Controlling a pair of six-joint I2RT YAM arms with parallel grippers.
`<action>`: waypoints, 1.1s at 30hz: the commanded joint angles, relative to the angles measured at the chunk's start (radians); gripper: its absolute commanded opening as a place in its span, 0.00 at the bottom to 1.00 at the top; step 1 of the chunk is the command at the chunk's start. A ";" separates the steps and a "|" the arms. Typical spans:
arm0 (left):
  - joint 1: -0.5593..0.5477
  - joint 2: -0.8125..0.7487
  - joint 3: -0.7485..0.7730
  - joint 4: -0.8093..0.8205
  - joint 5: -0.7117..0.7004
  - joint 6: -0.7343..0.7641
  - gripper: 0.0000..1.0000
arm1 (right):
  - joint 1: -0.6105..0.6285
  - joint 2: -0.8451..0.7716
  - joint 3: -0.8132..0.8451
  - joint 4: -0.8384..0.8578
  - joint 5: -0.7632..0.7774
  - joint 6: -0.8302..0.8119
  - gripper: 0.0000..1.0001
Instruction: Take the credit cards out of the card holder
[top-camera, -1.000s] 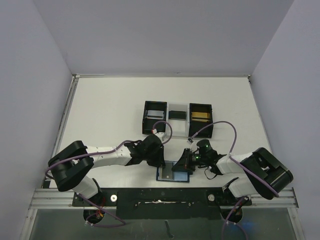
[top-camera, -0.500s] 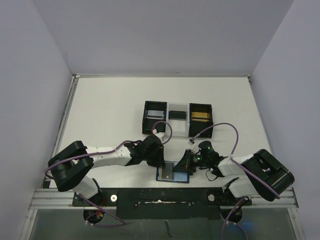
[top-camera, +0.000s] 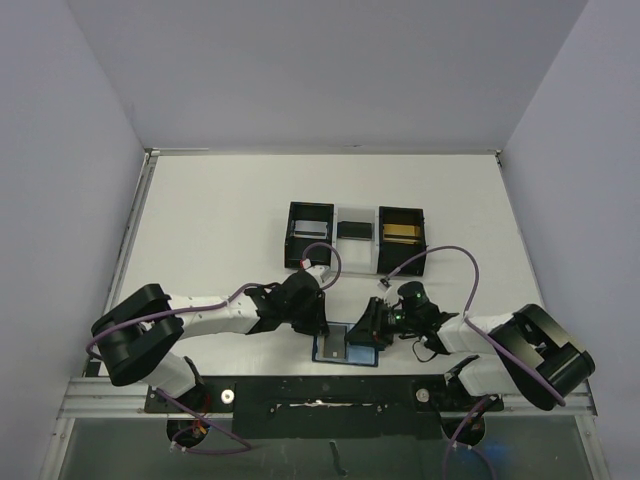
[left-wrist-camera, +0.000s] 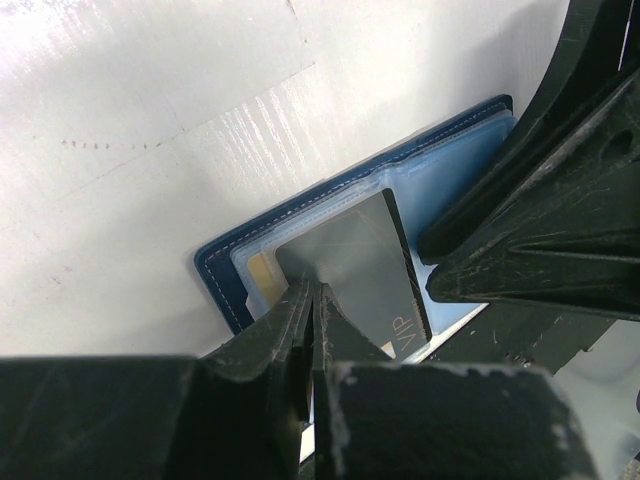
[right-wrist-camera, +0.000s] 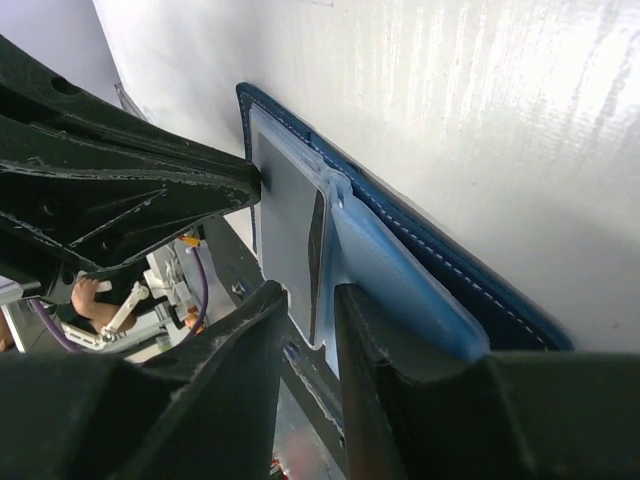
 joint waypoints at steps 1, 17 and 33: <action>-0.004 0.019 -0.037 -0.115 -0.038 0.032 0.00 | 0.020 0.008 0.053 -0.056 0.044 -0.025 0.30; -0.004 0.003 -0.062 -0.111 -0.054 0.018 0.00 | 0.038 0.094 0.041 0.099 0.006 -0.018 0.00; -0.011 0.021 -0.069 -0.086 -0.075 -0.005 0.00 | -0.094 -0.011 0.003 -0.092 -0.072 -0.140 0.00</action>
